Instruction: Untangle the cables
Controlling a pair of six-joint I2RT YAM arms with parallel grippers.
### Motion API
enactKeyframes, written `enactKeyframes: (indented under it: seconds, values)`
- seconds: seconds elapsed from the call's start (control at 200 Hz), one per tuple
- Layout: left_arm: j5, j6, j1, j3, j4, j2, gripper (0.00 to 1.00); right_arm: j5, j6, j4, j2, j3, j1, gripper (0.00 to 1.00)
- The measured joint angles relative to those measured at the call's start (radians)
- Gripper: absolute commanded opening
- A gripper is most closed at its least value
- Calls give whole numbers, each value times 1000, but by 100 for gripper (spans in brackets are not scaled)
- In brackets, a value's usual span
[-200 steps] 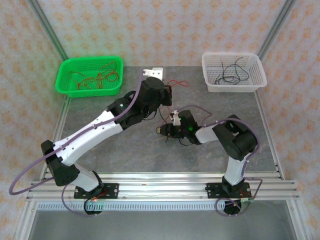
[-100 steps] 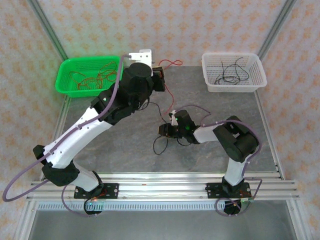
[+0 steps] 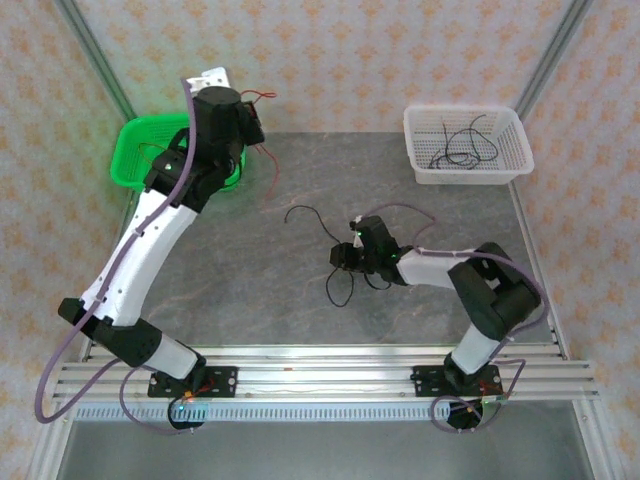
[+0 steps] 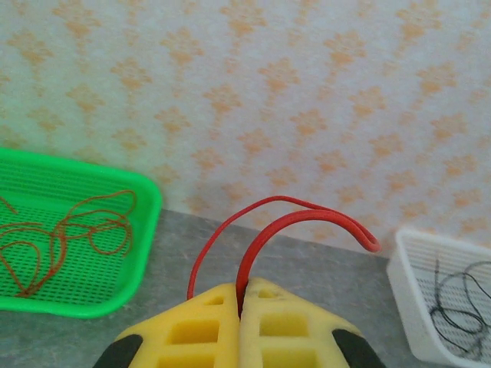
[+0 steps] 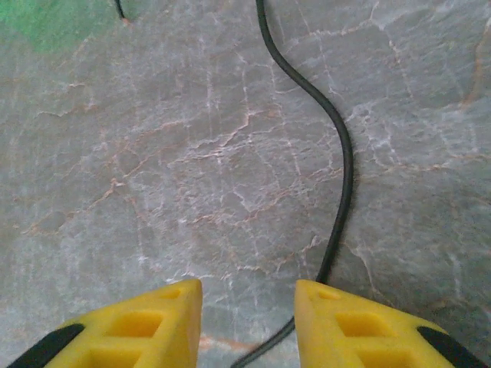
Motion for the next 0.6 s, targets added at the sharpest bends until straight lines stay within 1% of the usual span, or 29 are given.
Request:
enactKeyframes:
  seconds: [0.17,0.31,0.49,0.601]
  values:
    - [47,0,146,31,6,61,0,24,-19,-85,-134,11,0,39]
    - [72,0,254,97,10,167,0,48,-35,-147,-226,36,0,39]
    - [72,-1,354,233,4,345,0,84,-53,-227,-322,48,0,39]
    - [70,-18,403,272,9,440,0,105,-62,-272,-362,48,0,39]
